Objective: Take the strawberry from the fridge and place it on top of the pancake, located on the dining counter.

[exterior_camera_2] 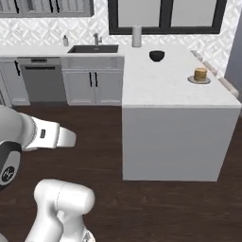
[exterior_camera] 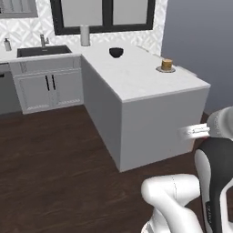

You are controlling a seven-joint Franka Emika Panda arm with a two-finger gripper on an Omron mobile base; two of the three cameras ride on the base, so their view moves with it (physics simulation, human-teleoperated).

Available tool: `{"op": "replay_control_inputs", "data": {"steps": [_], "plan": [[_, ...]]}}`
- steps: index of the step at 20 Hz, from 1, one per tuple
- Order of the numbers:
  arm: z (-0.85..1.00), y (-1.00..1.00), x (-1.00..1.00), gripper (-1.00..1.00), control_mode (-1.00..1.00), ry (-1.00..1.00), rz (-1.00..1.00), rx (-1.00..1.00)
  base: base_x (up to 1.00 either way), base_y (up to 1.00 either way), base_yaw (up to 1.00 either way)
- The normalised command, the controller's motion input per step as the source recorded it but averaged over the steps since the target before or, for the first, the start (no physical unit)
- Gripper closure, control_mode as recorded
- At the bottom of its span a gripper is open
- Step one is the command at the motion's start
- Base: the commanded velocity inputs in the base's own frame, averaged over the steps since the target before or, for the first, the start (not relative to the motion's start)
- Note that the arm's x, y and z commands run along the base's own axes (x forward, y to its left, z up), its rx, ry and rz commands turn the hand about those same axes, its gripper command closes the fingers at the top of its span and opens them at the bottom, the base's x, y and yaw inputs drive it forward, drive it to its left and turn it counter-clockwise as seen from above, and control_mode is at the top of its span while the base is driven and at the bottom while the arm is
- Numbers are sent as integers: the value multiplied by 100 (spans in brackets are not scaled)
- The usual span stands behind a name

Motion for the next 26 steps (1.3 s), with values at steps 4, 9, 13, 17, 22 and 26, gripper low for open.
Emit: {"op": "replay_control_inputs", "data": {"steps": [4, 9, 13, 17, 22, 26], "plan": [[0, 0, 0, 100, 100, 0, 0, 0, 100, -100, 26], [0, 0, 0, 100, 100, 0, 0, 0, 78, -100, 29], [0, 0, 0, 100, 100, 0, 0, 0, 55, -100, 35], [0, 0, 0, 100, 100, 0, 0, 0, 23, -100, 43], [0, 0, 0, 100, 100, 0, 0, 0, 5, -100, 45], [0, 0, 0, 100, 100, 0, 0, 0, 0, -100, 49]]}}
